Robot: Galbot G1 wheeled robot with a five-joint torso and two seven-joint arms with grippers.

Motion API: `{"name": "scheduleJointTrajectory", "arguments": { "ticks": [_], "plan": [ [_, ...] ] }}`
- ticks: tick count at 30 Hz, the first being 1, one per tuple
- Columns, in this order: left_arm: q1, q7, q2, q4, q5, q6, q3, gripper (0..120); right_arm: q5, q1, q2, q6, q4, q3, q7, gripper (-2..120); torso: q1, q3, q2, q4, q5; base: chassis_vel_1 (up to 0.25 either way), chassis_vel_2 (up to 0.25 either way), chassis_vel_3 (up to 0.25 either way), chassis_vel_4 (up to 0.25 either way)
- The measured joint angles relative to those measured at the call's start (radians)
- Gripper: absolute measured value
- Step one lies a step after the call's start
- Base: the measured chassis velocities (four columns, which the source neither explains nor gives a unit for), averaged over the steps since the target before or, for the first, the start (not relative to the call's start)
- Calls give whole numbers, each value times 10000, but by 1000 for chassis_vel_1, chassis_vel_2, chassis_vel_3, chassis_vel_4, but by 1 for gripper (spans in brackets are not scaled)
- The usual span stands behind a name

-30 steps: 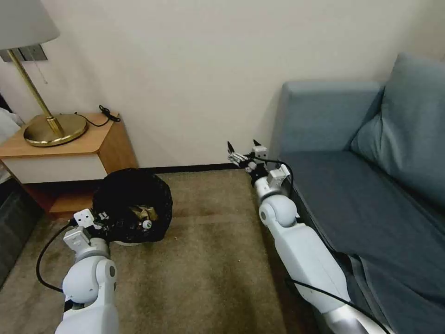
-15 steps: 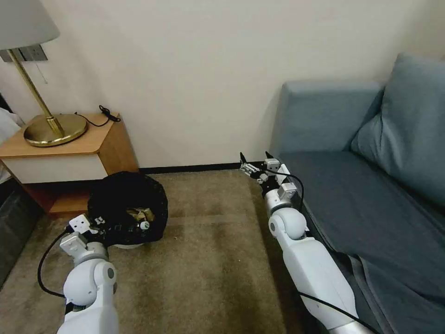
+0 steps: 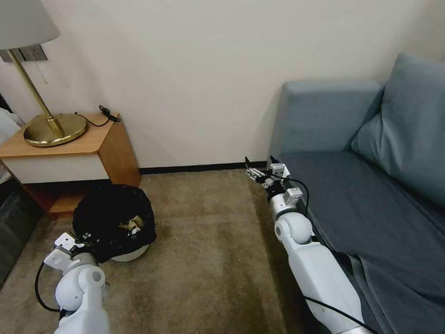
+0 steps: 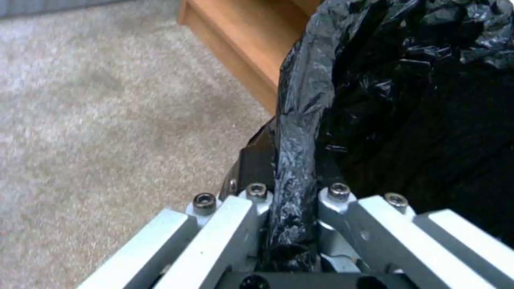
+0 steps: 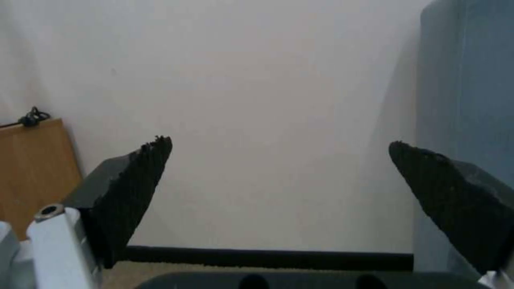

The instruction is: Pick up the trash bin, then pick up the garbage on the floor and place it into the trash bin.

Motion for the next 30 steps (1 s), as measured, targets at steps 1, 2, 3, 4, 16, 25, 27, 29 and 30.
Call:
{"name": "scheduleJointTrajectory", "arguments": {
  "ticks": [1,2,3,4,16,25,27,29,30],
  "plan": [
    [0,0,0,0,0,0,0,4,0,0,0,0,0,0,0,100,0,0,0,0,0,0,0,0,0],
    [33,-5,4,40,-85,-46,-26,4,1,0,-7,0,-11,-11,-10,100,0,0,0,0,0,0,0,0,0],
    [48,-10,5,47,-132,-64,-42,4,0,-8,-7,3,-27,-14,-19,100,0,0,0,0,-1,0,0,0,0],
    [48,-10,5,47,-132,-64,-42,4,0,-8,-7,3,-27,-14,-19,100,0,0,0,0,-1,0,0,0,0],
    [83,-53,-42,47,-273,-141,-91,4,-91,-127,56,51,-117,-48,-157,100,0,1,0,0,1,0,0,0,0],
    [188,-47,-47,-11,-298,-179,-164,15,-201,-207,63,85,-150,-68,-279,100,0,0,0,-1,3,0,0,0,0],
    [192,-48,-46,-55,-298,-179,-182,22,-217,-212,69,92,-156,-82,-296,100,0,1,0,0,1,0,0,0,0],
    [192,-52,-44,-141,-298,-167,-207,34,-242,-228,76,108,-166,-105,-331,100,0,1,0,0,1,0,0,0,0],
    [192,-52,-44,-141,-298,-167,-207,34,-242,-228,76,108,-166,-105,-331,100,0,1,0,0,1,0,0,0,0]
  ]
}}
